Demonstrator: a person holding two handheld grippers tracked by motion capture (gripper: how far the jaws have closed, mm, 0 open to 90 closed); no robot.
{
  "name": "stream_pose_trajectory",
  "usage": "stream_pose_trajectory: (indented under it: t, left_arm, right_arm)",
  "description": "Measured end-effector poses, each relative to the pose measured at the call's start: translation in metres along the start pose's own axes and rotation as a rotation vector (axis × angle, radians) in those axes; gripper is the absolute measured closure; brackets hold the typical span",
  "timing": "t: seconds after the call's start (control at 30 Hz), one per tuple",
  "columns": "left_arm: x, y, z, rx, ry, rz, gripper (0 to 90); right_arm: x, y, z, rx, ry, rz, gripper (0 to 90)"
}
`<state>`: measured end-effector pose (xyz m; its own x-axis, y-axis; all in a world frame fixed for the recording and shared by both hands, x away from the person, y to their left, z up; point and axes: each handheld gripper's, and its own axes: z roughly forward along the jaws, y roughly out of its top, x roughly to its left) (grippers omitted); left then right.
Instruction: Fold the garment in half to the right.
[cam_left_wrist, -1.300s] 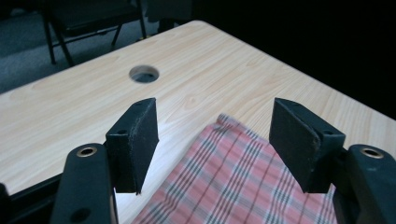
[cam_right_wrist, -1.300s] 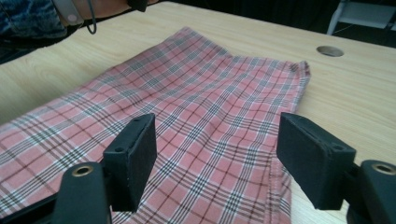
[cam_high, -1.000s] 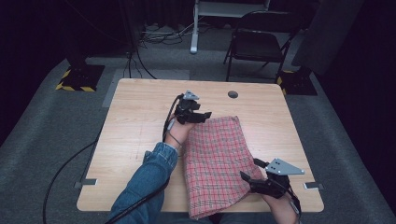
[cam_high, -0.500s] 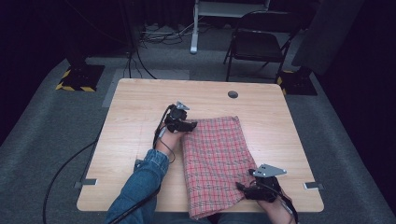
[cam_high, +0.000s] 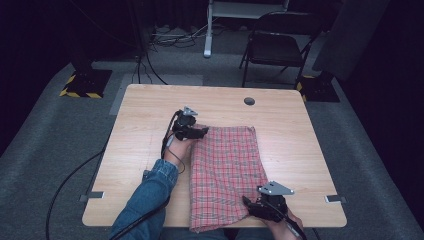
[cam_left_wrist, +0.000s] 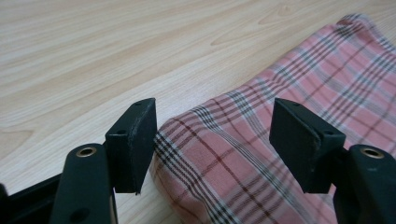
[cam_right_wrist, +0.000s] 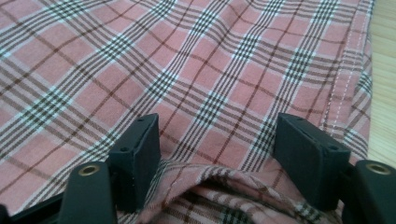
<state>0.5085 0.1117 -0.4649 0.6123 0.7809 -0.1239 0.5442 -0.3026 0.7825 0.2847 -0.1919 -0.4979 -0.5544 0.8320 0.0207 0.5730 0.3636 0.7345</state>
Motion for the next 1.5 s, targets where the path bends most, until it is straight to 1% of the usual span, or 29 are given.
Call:
stream_pose_trajectory:
  t: [0.07, 0.13, 0.23, 0.33, 0.4, 0.5, 0.53, 0.57, 0.6, 0.63, 0.67, 0.7, 0.77, 0.83, 0.9, 1.07, 1.17, 1.27, 1.33, 1.37, 1.43, 1.5]
  left_arm:
    - [0.002, -0.003, -0.007, -0.008, -0.005, -0.005, 32.2]
    - [0.004, -0.007, -0.014, -0.009, -0.011, -0.002, 32.1]
    - [0.005, -0.015, -0.025, -0.007, -0.024, -0.002, 32.0]
    - [0.002, -0.027, -0.038, -0.014, -0.045, 0.000, 31.9]
    - [0.000, -0.035, -0.042, 0.009, -0.058, 0.003, 32.4]
    - [-0.002, -0.044, -0.046, 0.022, -0.052, 0.015, 32.4]
    - [-0.003, -0.046, -0.046, 0.021, -0.049, 0.017, 32.4]
    - [-0.003, -0.047, -0.045, 0.021, -0.048, 0.021, 32.4]
    - [-0.004, -0.048, -0.044, 0.026, -0.045, 0.018, 32.4]
    - [-0.004, -0.049, -0.042, 0.034, -0.045, 0.020, 32.4]
    - [-0.004, -0.050, -0.039, 0.041, -0.045, 0.018, 32.4]
    - [-0.005, -0.051, -0.036, 0.050, -0.043, 0.016, 32.4]
    - [-0.005, -0.054, -0.029, 0.074, -0.028, 0.031, 32.9]
    - [-0.005, -0.057, -0.023, 0.093, -0.015, 0.047, 33.1]
    - [-0.003, -0.059, -0.018, 0.089, -0.011, 0.049, 33.1]
    - [0.003, -0.055, -0.010, 0.080, -0.003, 0.064, 33.3]
    - [0.008, -0.048, -0.003, 0.090, 0.009, 0.070, 33.2]
    - [0.012, -0.041, 0.005, 0.093, 0.021, 0.051, 32.3]
    - [0.016, -0.036, 0.009, 0.090, 0.038, 0.048, 29.2]
    - [0.017, -0.034, 0.010, 0.084, 0.050, 0.039, 27.2]
    - [0.021, -0.030, 0.008, 0.069, 0.076, 0.025, 25.6]
    - [0.024, -0.025, 0.000, 0.040, 0.114, 0.021, 24.6]
  right_arm:
    - [0.002, 0.003, 0.004, -0.005, -0.009, 0.004, 34.9]
    - [0.002, 0.007, 0.009, -0.012, -0.011, 0.011, 35.1]
    - [0.003, 0.012, 0.014, -0.009, -0.014, 0.001, 35.1]
    - [0.003, 0.014, 0.015, -0.001, -0.008, -0.025, 34.2]
    - [0.000, 0.015, 0.012, -0.005, 0.000, -0.048, 29.5]
    - [-0.004, 0.018, 0.001, -0.048, 0.006, -0.092, 23.3]
    - [-0.004, 0.019, -0.002, -0.070, 0.033, -0.103, 22.4]
    - [-0.002, 0.019, -0.005, -0.083, 0.049, -0.121, 22.3]
    - [-0.001, 0.019, -0.006, -0.074, 0.058, -0.147, 21.4]
    - [0.001, 0.018, -0.006, -0.064, 0.089, -0.167, 21.6]
    - [0.003, 0.016, -0.005, -0.053, 0.102, -0.181, 21.8]
    - [0.003, 0.014, -0.003, -0.036, 0.104, -0.186, 21.8]
    - [0.003, 0.011, 0.000, -0.008, 0.130, -0.167, 21.9]
    - [0.002, 0.008, 0.002, -0.001, 0.137, -0.141, 21.9]
    - [0.004, 0.006, 0.004, 0.001, 0.130, -0.114, 21.9]
    - [0.012, 0.008, 0.006, 0.007, 0.107, -0.085, 22.2]
    - [0.017, 0.010, 0.010, 0.004, 0.097, -0.088, 22.9]
    - [0.019, 0.014, 0.015, 0.007, 0.092, -0.078, 23.1]
    - [0.018, 0.017, 0.018, 0.005, 0.086, -0.068, 23.3]
    - [0.017, 0.018, 0.020, 0.004, 0.081, -0.064, 23.6]
    - [0.016, 0.022, 0.024, 0.000, 0.066, -0.053, 24.3]
    - [0.016, 0.025, 0.027, 0.000, 0.053, -0.050, 24.5]
